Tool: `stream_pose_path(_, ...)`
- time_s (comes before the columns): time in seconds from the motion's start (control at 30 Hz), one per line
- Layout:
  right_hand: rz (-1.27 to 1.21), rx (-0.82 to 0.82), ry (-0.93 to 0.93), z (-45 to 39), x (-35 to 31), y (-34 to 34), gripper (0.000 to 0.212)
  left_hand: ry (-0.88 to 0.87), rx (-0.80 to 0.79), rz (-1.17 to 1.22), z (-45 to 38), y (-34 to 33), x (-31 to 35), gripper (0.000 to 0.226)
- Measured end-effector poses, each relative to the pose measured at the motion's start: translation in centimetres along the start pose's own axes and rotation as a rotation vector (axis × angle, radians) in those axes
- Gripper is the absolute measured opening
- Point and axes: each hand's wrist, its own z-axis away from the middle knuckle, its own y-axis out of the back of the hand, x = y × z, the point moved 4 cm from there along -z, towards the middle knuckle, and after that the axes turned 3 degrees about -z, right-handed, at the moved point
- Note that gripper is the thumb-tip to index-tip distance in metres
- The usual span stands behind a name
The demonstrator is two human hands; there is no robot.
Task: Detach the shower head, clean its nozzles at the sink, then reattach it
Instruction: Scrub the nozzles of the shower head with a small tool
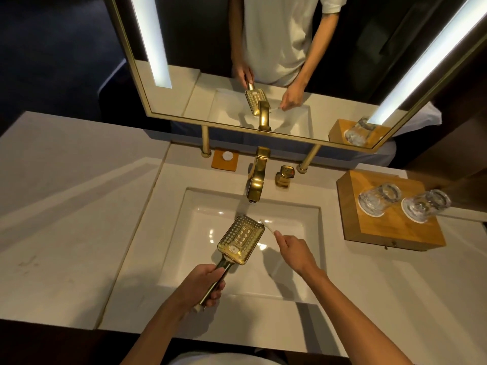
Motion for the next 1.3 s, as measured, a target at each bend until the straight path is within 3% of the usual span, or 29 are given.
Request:
stream_pose_path(0.2,0.053,-0.167,0.085,2.5,-0.1,-3.7,0.059,0.035,0.032,0.011,0.3,0.5,-0.5,0.018)
stream_pose_path(0.43,0.083,-0.116,-0.008,-1.2,-0.8,-1.0,0.060,0.037,0.011,-0.052,0.5,0.4,-1.1,0.022)
stream_pose_path(0.63,0.283,-0.232,0.178,2.0,-2.8,-3.8,0.059,0.054,0.033,-0.063,0.3,0.6,-1.3,0.021)
stream_pose_path(0.7,0.316,-0.190,0.195,1.6,-3.1,-3.0,0.060,0.053,0.032,-0.071,0.3,0.5,-1.3,0.021)
stream_pose_path(0.83,0.280,-0.072,0.056,-0.7,-2.3,0.2,0.059,0.031,0.014,-0.075,0.1,0.1,-1.0,0.022)
stream_pose_path(1.03,0.303,-0.233,0.177,2.5,-2.8,-3.4,0.066,0.033,0.024,-0.091,-0.5,0.0,-0.7,0.020)
stream_pose_path(1.23,0.227,-0.108,0.021,-0.7,-1.2,0.4,0.058,0.024,-0.005,-0.101,-0.7,-0.8,-0.9,0.023)
stream_pose_path(1.3,0.226,-0.134,0.039,0.1,-1.5,-0.2,0.059,0.019,-0.004,-0.111,-0.9,-0.9,-0.8,0.022)
